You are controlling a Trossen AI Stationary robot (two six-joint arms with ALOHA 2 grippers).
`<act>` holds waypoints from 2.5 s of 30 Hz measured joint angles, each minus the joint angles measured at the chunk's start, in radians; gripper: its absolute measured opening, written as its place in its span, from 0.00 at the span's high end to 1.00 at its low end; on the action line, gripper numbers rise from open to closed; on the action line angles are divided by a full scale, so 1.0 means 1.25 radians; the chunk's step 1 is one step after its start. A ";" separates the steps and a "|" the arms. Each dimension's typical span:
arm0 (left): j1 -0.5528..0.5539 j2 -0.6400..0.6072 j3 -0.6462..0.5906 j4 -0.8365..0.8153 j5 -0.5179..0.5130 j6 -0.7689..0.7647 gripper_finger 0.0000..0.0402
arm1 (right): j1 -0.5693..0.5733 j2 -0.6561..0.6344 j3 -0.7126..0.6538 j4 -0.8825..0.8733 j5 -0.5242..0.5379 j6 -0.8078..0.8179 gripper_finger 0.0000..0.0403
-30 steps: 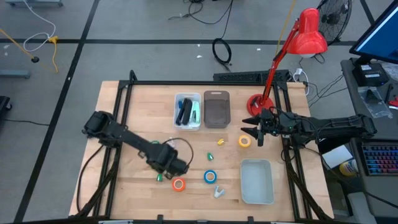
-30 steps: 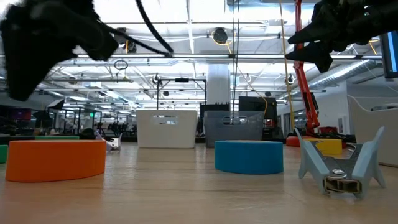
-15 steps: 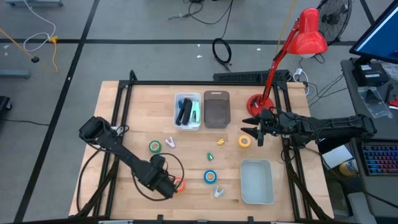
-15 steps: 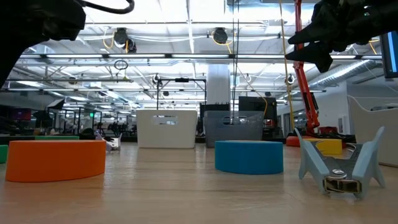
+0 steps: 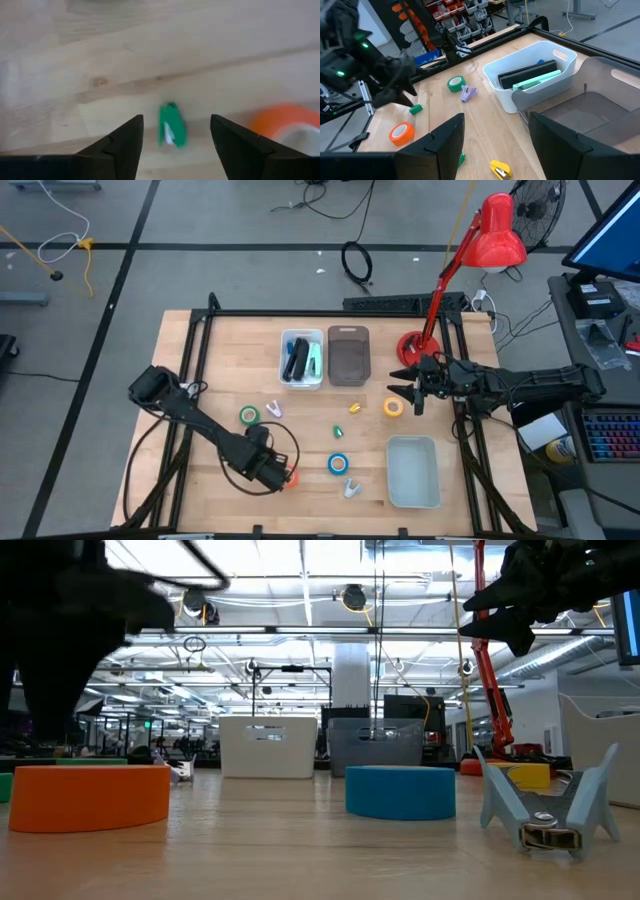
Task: Pick and place Stapler, Stapler remover, tape
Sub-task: Put the left green stapler into the white bin
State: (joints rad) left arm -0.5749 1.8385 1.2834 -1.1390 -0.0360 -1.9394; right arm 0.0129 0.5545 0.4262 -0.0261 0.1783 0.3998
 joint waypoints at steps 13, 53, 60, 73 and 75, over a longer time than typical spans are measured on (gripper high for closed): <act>-0.005 0.000 -0.104 0.140 0.049 -0.050 0.51 | 0.000 0.000 0.000 0.000 0.000 0.000 0.47; 0.062 -0.211 -0.174 0.190 -0.162 -0.068 0.82 | 0.000 0.000 0.000 0.009 0.002 -0.022 0.47; 0.175 -0.373 -0.173 0.236 -0.468 0.074 0.87 | 0.000 0.000 0.000 0.026 0.002 -0.021 0.47; 0.600 -0.414 -0.171 0.666 -0.349 0.731 0.87 | 0.000 0.000 0.000 0.066 0.002 -0.021 0.47; 0.658 -0.393 -0.172 0.704 -0.279 0.785 0.87 | 0.000 0.000 0.000 0.067 0.002 -0.021 0.47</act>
State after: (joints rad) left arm 0.2472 1.3475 1.0687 -0.2595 -0.3850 -0.9582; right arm 0.0132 0.5541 0.4261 0.0570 0.1810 0.3733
